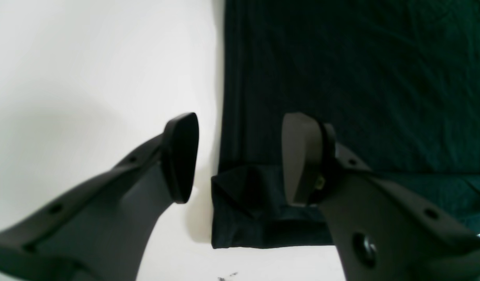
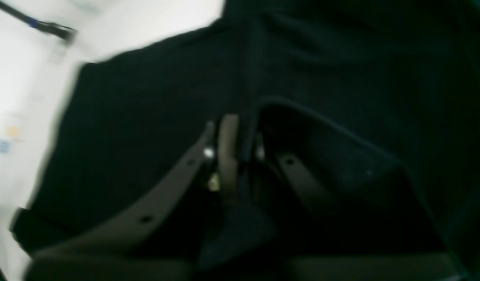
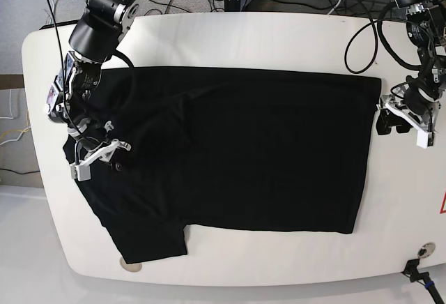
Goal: Fold the T-shirt properly
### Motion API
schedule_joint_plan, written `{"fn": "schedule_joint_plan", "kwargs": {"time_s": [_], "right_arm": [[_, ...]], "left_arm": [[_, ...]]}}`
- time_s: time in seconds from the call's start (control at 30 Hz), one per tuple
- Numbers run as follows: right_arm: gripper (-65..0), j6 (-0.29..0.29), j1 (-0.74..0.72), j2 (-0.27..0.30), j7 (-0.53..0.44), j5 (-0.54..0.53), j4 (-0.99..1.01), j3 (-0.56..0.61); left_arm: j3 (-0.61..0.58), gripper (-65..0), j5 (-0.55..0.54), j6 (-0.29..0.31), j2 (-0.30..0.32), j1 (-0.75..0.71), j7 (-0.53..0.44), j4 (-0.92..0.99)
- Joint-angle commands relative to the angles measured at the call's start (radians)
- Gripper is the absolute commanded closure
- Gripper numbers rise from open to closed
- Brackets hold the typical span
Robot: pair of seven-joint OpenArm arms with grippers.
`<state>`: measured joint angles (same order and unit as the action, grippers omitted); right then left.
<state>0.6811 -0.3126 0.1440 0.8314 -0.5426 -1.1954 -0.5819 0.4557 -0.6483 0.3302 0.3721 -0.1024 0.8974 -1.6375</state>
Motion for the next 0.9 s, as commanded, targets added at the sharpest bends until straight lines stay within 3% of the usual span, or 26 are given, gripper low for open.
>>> {"fn": "schedule_joint_plan", "kwargs": {"time_s": [0.0,0.1,0.17,0.33,0.43,0.6,0.77,0.87], "right_arm": [[-22.9,0.01,-0.041,0.012,-0.027,0.02,-0.018,0.001],[-40.9,0.012,-0.038,0.018,-0.025,0.025,-0.021,0.003],[-47.3,0.012,-0.02,0.047,-0.024,0.026,-0.073,0.003],[-46.9,0.01,0.143,0.161,-0.016,0.077,-0.315,0.003],[-46.9,0.012,0.234,0.194,-0.022,0.21,-0.415,-0.006],[-46.9,0.016,0.384,0.196,-0.086,0.367,-0.45,-0.01],[-46.9,0.012,0.478,0.194,-0.174,0.381,-0.413,-0.019],[-46.9,0.015,0.476,0.196,-0.203,0.381,-0.335,-0.1]], "left_arm": [[0.005,-32.4,-0.012,0.004,0.017,0.011,-0.021,-0.017],[0.005,-32.4,-0.012,0.004,0.017,0.011,-0.021,-0.017],[0.005,-32.5,-0.012,0.004,0.017,0.011,-0.021,-0.017],[-0.001,-32.9,-0.003,0.011,0.021,0.019,-0.021,-0.022],[-0.042,-34.5,0.068,0.109,0.055,0.025,-0.028,-0.023],[-0.042,-54.8,0.192,0.24,0.051,0.037,-0.03,-0.025],[-0.041,-56.4,0.198,0.28,0.052,0.034,-0.03,-0.025],[-0.041,-56.4,0.198,0.283,0.051,0.031,-0.03,-0.051]]}}
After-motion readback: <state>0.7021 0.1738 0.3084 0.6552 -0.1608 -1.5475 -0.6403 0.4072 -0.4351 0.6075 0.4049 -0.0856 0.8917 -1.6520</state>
